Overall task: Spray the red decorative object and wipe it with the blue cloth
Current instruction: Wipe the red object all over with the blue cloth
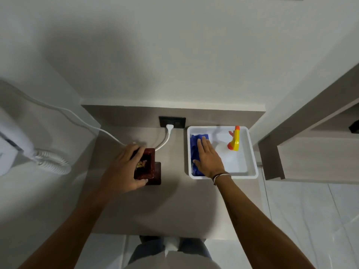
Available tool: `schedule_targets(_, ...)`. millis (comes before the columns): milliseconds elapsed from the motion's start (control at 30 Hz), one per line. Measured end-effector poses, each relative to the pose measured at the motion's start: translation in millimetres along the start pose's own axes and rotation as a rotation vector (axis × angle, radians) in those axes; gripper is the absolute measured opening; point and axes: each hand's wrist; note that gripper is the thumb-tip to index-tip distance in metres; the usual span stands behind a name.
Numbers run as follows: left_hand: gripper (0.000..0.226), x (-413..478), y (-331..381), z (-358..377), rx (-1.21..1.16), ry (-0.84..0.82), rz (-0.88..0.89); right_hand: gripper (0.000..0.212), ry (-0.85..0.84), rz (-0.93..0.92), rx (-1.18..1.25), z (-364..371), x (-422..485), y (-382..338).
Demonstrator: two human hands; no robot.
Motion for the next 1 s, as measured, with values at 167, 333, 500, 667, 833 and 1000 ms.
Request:
schedule_targets(167, 0.117, -1, 2, 4, -0.003, 0.02, 0.014, 0.089, -0.137, -0.01, -0.158, 13, 18, 1)
schedule_targets(333, 0.112, 2, 2, 6, -0.036, 0.045, 0.005, 0.075, -0.119, 0.033, -0.149, 35, 20, -5)
schedule_targets(500, 0.104, 4, 6, 1, -0.169, 0.054, -0.045, 0.078, -0.016, 0.104, -0.063, 47, 31, -7)
schedule_targets(667, 0.103, -8, -12, 0, -0.321, 0.059, -0.072, 0.032, 0.238, 0.215, 0.353, 29, 20, -14)
schedule_targets(833, 0.102, -26, -39, 2, -0.534, 0.12, -0.117, 0.059, 0.597, 0.233, 0.699, 20, -49, -64)
schedule_targets(1000, 0.104, -36, -56, 5, -0.62, 0.099, -0.17, 0.066, 0.447, 0.098, 1.002, 32, -89, -165)
Point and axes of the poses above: each hand's wrist, its own x-axis towards the middle knuckle, its own z-axis out of the palm, y = z × x, and after that the axes turned 5 degrees about y, right-handed
